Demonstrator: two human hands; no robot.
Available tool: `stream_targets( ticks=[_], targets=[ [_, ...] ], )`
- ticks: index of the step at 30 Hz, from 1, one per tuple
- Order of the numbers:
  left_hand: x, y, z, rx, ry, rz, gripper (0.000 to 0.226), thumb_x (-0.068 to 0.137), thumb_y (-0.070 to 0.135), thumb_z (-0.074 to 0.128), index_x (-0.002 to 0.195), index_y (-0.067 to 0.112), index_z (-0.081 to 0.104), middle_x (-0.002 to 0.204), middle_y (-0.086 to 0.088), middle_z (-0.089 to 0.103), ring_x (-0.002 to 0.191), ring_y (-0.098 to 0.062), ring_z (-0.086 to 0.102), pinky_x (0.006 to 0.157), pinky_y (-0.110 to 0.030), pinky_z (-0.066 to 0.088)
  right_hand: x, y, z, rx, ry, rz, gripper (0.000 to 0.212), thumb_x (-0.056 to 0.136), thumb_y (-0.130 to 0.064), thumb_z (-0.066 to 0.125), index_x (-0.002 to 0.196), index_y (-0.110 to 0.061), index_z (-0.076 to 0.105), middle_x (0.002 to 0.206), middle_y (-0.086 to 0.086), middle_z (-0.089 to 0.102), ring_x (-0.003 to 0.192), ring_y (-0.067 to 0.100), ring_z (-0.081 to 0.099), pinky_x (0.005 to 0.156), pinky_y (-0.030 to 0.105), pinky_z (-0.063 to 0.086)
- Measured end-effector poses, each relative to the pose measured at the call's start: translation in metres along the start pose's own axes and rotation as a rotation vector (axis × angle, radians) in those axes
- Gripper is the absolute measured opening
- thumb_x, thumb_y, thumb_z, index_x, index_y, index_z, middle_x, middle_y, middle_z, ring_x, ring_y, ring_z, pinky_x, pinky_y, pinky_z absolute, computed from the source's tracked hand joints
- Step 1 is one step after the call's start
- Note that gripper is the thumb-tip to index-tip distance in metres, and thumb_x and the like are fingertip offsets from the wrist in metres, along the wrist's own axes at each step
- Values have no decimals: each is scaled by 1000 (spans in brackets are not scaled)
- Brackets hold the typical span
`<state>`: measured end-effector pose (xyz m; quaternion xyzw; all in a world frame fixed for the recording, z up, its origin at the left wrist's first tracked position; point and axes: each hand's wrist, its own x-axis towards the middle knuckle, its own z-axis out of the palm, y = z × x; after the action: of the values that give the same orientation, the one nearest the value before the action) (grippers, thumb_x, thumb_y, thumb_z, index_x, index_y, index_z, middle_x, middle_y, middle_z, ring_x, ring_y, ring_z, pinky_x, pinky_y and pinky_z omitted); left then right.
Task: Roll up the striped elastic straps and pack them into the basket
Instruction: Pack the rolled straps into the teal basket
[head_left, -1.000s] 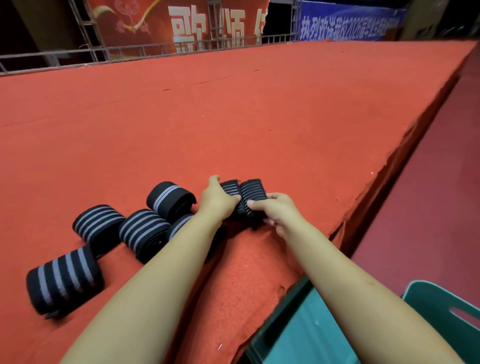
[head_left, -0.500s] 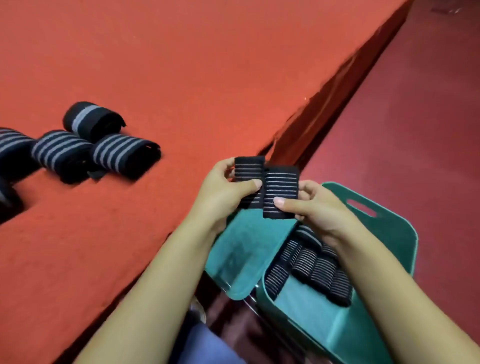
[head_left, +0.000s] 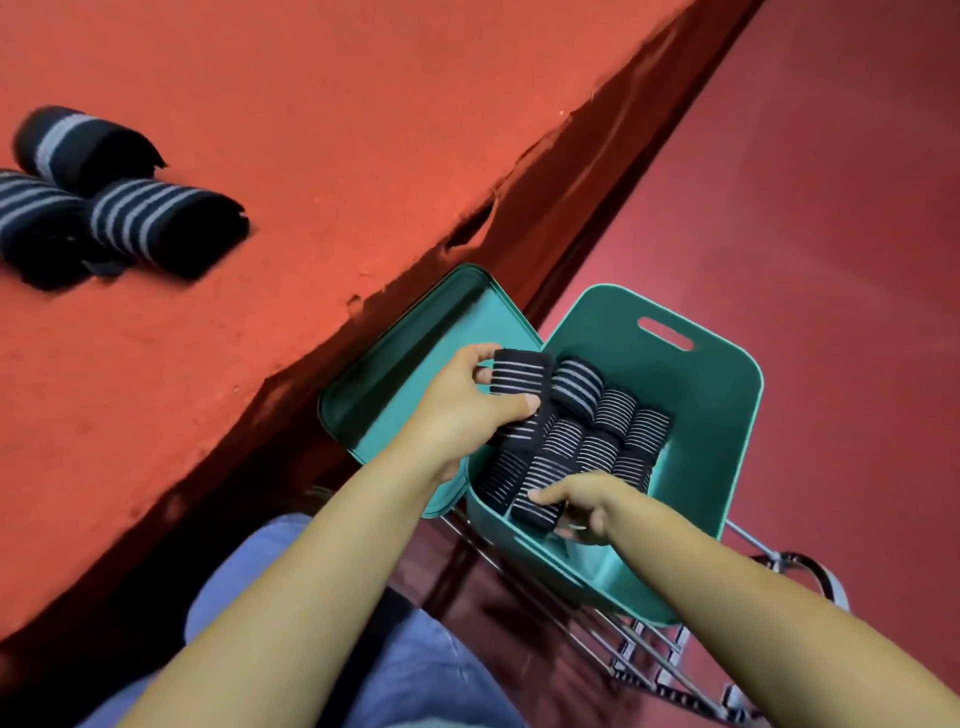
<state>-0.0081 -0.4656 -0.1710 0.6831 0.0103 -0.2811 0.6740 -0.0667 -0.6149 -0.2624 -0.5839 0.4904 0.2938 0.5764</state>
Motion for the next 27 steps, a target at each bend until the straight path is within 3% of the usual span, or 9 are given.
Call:
stream_targets(
  ticks=[6, 11, 16, 18, 20, 21, 23, 25, 27],
  targets=[
    [3, -5, 5, 59, -50, -39, 64, 81, -1, 73, 135, 20, 46, 100, 3, 52, 74, -11, 63, 56, -19, 52, 29, 9, 12, -124, 32, 106, 33, 91, -14, 64, 67, -11, 42, 70, 0, 43, 60, 10, 37, 53, 19, 31],
    [6, -7, 6, 78, -49, -43, 65, 81, -1, 73, 137, 20, 46, 102, 3, 50, 75, -12, 62, 53, -16, 50, 46, 15, 22, 8, 47, 47, 21, 86, -9, 70, 80, -9, 50, 110, 7, 54, 101, 19, 52, 53, 19, 44],
    [8, -9, 5, 79, -47, -50, 64, 82, 0, 73, 136, 22, 46, 102, 4, 50, 74, -11, 62, 54, -16, 50, 52, 19, 22, 34, 86, -4, 27, 81, -9, 76, 93, -6, 51, 110, 10, 53, 84, 21, 53, 48, 23, 50],
    [7, -10, 6, 97, -50, -42, 65, 81, 1, 73, 136, 22, 46, 101, 4, 50, 73, -10, 61, 54, -16, 50, 46, 18, 23, -7, 79, -23, 42, 81, -15, 77, 113, -3, 52, 123, 15, 54, 88, 26, 56, 63, 31, 53],
    [6, -9, 7, 108, -53, -27, 64, 81, 1, 74, 135, 22, 47, 100, 5, 49, 68, -6, 61, 53, -14, 48, 32, 13, 19, -33, 59, 28, 60, 86, -24, 72, 133, -2, 42, 137, 20, 45, 112, 33, 51, 89, 40, 46],
    [6, -8, 6, 108, -54, -22, 63, 82, 1, 73, 134, 23, 47, 99, 6, 49, 63, -2, 60, 52, -13, 48, 21, 9, 13, 7, 37, 62, 55, 88, -26, 69, 130, -4, 42, 133, 20, 43, 115, 31, 47, 93, 42, 42],
    [5, -7, 5, 110, -56, -15, 62, 82, 1, 73, 133, 24, 47, 97, 7, 49, 57, 1, 59, 52, -12, 47, -7, -2, -2, 161, 3, 17, 26, 88, -23, 67, 105, -11, 52, 108, 8, 48, 94, 22, 48, 80, 40, 46],
    [5, -6, 6, 115, -63, 1, 63, 82, 1, 73, 134, 24, 47, 96, 8, 50, 61, -2, 58, 56, -14, 50, -30, -10, -18, 323, 14, -198, 7, 88, -15, 64, 87, -17, 58, 88, -1, 55, 79, 13, 52, 68, 31, 47],
    [5, -7, 12, 113, -78, 10, 63, 82, 0, 73, 135, 21, 47, 92, 9, 51, 66, -4, 58, 64, -17, 53, -59, -10, -26, 413, 67, -462, 12, 91, -8, 60, 96, -19, 60, 90, -1, 63, 83, 9, 59, 70, 27, 49]
  ],
)
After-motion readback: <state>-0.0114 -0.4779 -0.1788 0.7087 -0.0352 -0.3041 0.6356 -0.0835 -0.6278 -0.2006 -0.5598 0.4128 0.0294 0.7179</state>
